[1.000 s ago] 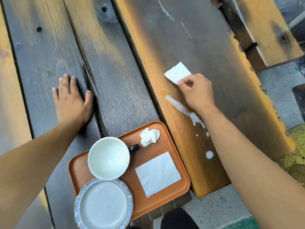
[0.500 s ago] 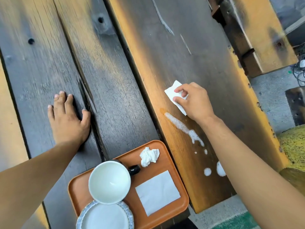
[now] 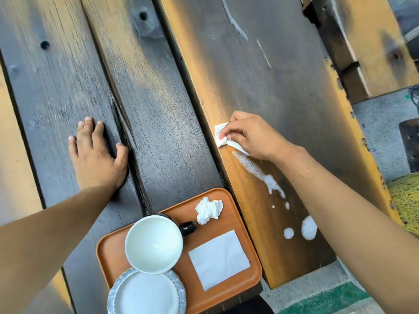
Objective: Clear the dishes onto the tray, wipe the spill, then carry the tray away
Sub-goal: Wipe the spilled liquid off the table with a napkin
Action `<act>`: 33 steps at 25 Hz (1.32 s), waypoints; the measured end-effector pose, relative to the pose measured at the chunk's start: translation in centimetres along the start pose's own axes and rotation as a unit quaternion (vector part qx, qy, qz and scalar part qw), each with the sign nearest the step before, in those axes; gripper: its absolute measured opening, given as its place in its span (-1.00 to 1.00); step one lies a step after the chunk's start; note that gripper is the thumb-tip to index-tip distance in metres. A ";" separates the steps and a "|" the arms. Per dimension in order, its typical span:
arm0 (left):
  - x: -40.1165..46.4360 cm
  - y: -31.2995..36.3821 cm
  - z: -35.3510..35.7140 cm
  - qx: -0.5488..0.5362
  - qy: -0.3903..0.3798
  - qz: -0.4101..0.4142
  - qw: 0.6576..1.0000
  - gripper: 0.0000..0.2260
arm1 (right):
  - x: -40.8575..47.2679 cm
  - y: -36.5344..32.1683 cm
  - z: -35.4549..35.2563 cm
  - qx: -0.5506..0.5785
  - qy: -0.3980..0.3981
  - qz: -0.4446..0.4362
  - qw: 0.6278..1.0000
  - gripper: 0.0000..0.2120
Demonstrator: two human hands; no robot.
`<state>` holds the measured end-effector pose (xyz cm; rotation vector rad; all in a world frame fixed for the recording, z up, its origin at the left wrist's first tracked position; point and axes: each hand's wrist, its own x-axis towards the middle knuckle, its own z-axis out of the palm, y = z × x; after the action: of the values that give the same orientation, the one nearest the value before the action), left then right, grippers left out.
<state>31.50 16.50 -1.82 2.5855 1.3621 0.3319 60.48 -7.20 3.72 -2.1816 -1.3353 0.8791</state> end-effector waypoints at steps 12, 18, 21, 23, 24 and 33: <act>0.0 0.2 -0.2 -0.006 -0.005 -0.006 1.000 -0.37 | -2.1 0.6 0.0 0.005 -0.028 -0.009 1.000 -0.88; 0.1 0.5 -0.3 -0.008 -0.003 -0.006 1.000 -0.38 | -6.4 2.3 -1.8 -0.071 -0.187 -0.087 0.976 -0.82; -0.1 0.5 -0.3 -0.007 -0.007 -0.008 1.000 -0.37 | -8.4 4.3 -3.7 -0.103 -0.210 -0.071 0.970 -0.81; 0.1 0.5 -0.3 -0.011 -0.008 -0.008 1.000 -0.37 | -9.0 5.7 -4.2 -0.082 -0.111 -0.028 0.990 -0.79; 0.1 0.5 -0.3 -0.010 -0.007 -0.008 1.000 -0.37 | -9.0 5.9 -3.8 -0.063 -0.040 0.006 0.997 -0.79; 0.1 0.3 -0.1 -0.009 0.001 -0.003 1.000 -0.41 | -11.3 3.2 0.1 -0.030 -0.065 -0.030 0.997 -0.82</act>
<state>31.71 16.42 -1.61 2.5653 1.3610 0.3435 58.67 -18.71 4.88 -2.1477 -1.4993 0.9834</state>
